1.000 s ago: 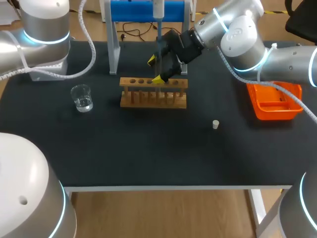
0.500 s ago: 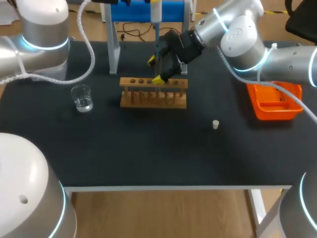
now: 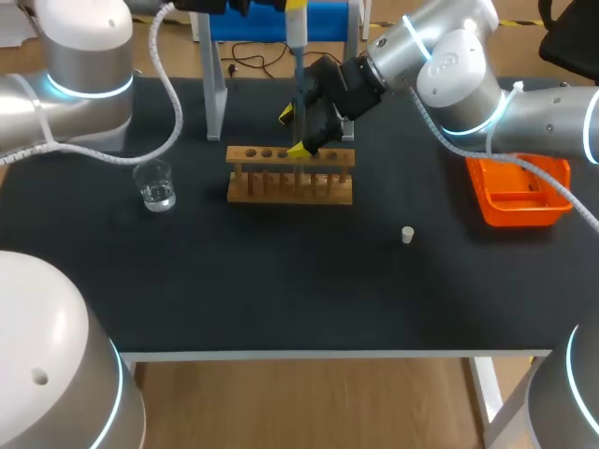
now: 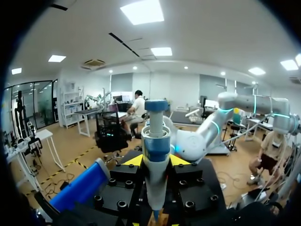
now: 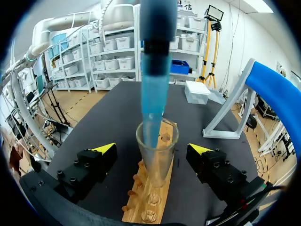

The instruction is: Invert the test tube, pick up the pipette, mount the tip to pipette, aspirate from beaker and dispense into the tube, eject the tip, return the pipette, and cap with the stopper.

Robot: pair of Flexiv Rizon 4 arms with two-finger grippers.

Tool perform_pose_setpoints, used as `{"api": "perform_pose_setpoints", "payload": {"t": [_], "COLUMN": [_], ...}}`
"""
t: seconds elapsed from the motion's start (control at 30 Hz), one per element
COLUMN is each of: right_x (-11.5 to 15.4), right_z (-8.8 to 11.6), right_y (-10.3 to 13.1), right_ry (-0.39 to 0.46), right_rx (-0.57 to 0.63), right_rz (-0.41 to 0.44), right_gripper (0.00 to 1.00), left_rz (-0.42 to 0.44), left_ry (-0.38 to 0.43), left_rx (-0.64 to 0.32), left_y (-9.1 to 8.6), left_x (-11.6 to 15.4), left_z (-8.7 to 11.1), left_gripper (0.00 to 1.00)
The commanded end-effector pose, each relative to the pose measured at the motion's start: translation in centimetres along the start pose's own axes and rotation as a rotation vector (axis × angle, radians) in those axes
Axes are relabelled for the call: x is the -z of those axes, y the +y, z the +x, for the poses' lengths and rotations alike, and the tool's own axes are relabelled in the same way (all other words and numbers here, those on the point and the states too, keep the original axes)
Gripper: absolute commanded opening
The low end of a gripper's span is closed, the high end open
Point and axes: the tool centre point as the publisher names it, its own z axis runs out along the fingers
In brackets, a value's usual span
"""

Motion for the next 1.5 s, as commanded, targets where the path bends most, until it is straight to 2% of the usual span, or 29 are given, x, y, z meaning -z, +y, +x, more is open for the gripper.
{"api": "perform_pose_setpoints", "payload": {"t": [0.03,1.5], "right_x": [0.1,0.1], "right_z": [0.0,0.0], "right_y": [0.1,0.1], "right_ry": [0.001,0.001], "right_rx": [-0.001,-0.001], "right_rz": [0.004,0.004], "right_gripper": [1.0,1.0], "left_rz": [0.005,0.006], "left_ry": [0.003,-0.021], "left_rx": [0.002,0.044], "left_y": [0.3,2.7], "left_x": [-0.2,-0.6], "left_z": [-0.4,-1.2], "left_gripper": [0.0,0.0]}}
